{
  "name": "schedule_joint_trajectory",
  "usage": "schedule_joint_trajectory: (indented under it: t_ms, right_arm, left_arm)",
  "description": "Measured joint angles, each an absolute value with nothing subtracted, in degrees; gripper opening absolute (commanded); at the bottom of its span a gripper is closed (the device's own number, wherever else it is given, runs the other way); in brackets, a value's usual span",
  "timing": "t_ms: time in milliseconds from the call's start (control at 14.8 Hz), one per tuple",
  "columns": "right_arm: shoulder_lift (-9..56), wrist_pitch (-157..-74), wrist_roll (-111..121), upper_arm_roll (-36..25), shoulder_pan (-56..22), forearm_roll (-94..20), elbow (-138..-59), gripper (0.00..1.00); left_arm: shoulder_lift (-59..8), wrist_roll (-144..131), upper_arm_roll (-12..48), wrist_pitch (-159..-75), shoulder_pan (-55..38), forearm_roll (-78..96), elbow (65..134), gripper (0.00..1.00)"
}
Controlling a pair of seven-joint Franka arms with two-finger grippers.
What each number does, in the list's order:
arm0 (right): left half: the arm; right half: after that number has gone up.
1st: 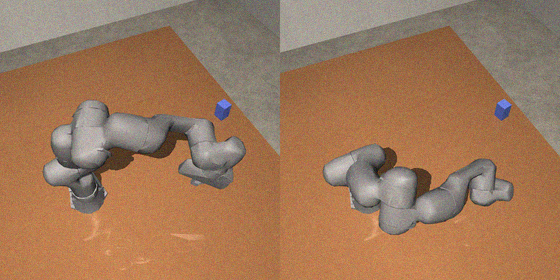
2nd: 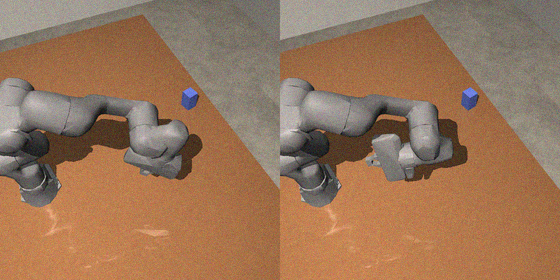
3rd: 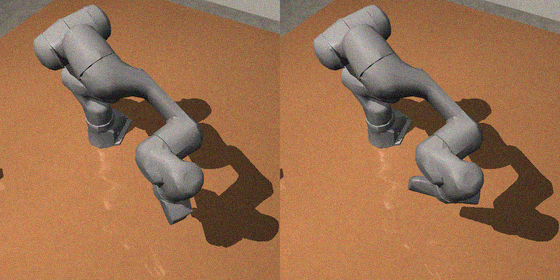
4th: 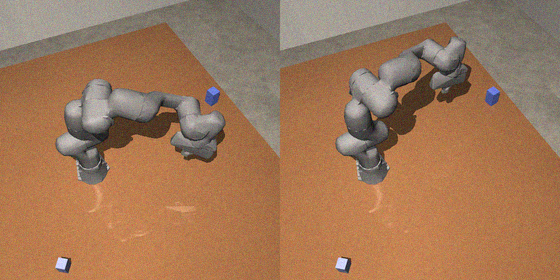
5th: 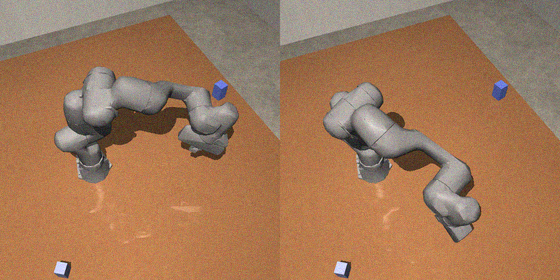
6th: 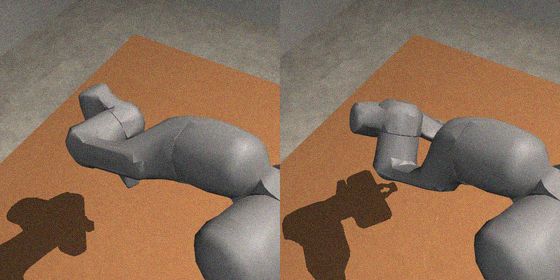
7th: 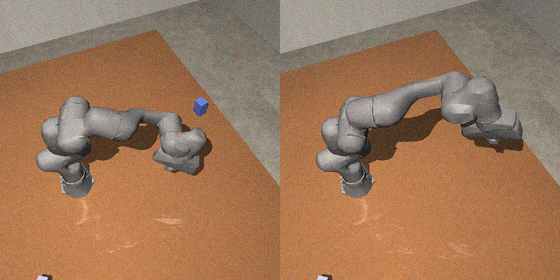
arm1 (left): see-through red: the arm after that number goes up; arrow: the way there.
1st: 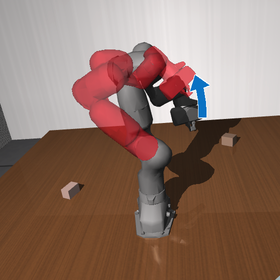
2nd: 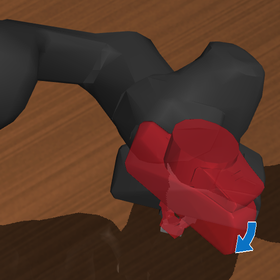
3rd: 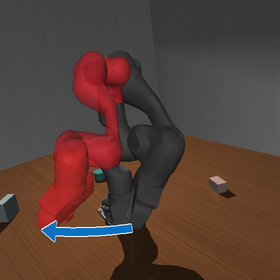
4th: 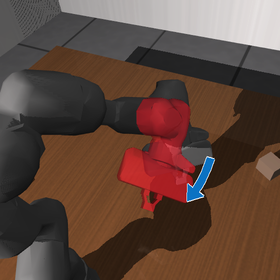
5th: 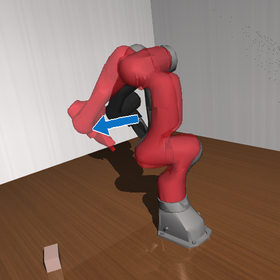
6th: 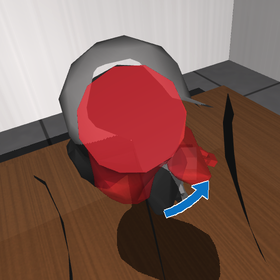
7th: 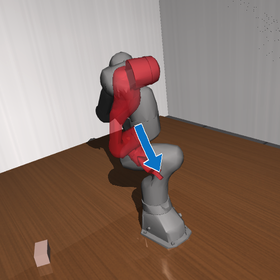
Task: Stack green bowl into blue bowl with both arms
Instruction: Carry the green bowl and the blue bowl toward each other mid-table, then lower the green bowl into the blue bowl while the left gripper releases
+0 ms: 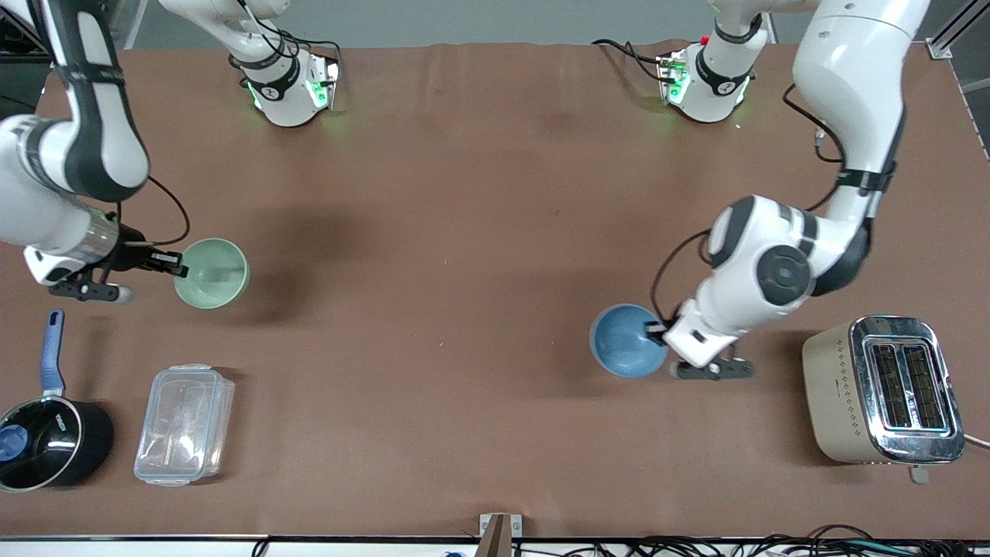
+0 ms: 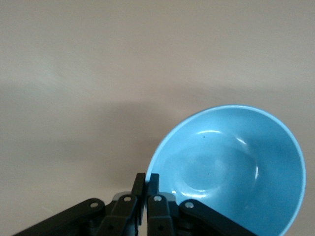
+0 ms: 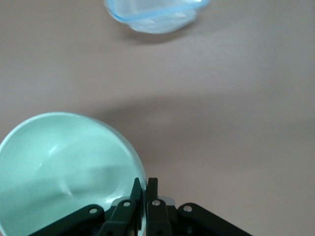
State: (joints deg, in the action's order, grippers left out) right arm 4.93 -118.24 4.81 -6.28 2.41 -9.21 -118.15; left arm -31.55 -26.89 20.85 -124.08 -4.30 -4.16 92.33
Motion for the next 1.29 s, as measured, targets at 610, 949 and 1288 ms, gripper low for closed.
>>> schedule_joint_trajectory:
  t_ms: [610, 949, 1288]
  right_arm:
    - [4.6, -115.0, -29.8, 11.5, -1.0, -9.2, -110.4, 0.0]
    - [4.9, -116.6, -43.7, 20.4, -1.3, -5.6, -106.9, 0.0]
    - [7.6, -118.8, -46.4, 22.6, -2.5, -5.3, -106.9, 0.0]
  left_arm:
    - [-43.6, -52.3, 22.0, -128.7, -23.9, -4.2, 85.6, 0.07]
    - [-47.0, -56.2, 21.9, -132.7, -25.9, -4.2, 84.0, 1.0]
    - [-39.8, -56.1, 17.2, -127.9, -24.5, -6.2, 79.4, 1.0]
